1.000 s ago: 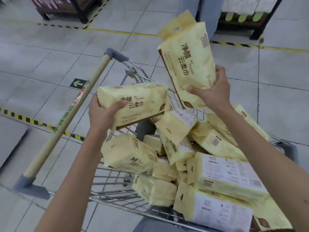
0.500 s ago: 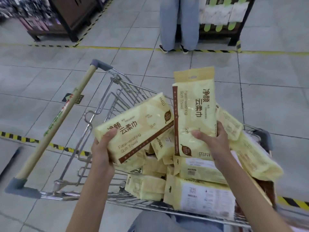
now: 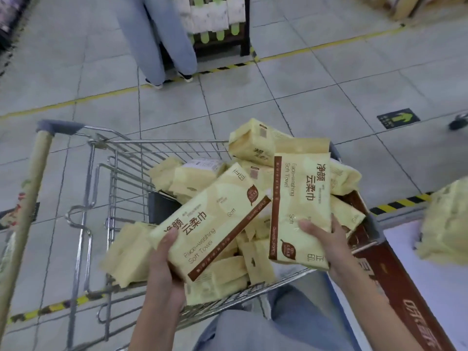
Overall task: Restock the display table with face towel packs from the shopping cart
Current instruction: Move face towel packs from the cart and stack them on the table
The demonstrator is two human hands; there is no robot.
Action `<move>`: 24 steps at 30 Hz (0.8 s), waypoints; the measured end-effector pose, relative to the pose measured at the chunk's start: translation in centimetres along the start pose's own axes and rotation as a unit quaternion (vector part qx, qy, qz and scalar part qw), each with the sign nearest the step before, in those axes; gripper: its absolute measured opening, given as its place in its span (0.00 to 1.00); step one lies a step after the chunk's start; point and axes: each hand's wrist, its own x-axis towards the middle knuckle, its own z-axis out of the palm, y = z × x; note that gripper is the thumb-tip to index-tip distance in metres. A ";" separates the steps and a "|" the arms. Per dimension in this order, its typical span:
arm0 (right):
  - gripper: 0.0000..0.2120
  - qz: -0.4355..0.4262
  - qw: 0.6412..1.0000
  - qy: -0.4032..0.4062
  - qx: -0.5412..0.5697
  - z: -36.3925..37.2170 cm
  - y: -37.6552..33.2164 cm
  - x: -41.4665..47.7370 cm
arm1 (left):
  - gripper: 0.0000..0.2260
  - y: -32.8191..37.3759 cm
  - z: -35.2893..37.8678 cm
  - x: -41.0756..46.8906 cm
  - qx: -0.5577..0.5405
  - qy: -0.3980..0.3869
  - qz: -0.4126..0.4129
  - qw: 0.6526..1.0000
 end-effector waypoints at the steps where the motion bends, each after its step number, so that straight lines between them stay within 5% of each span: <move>1: 0.36 -0.001 1.000 0.012 0.018 -0.2 0.8 -0.9 | 0.08 0.2 -0.5 0.2 0.011 -0.013 -0.015 1.000; 13: 0.28 0.005 0.965 0.197 0.172 -3.6 8.7 -12.6 | 0.05 -0.5 -0.9 -0.6 0.139 -0.161 -0.117 0.970; 18: 0.30 0.002 0.935 0.271 0.229 -4.7 12.2 -17.6 | 0.22 -3.1 0.5 -2.0 0.194 -0.243 -0.167 0.936; 24: 0.26 -0.016 0.886 0.351 0.302 -5.0 17.6 -24.6 | 0.09 -6.7 1.5 -5.7 0.247 -0.349 -0.212 0.879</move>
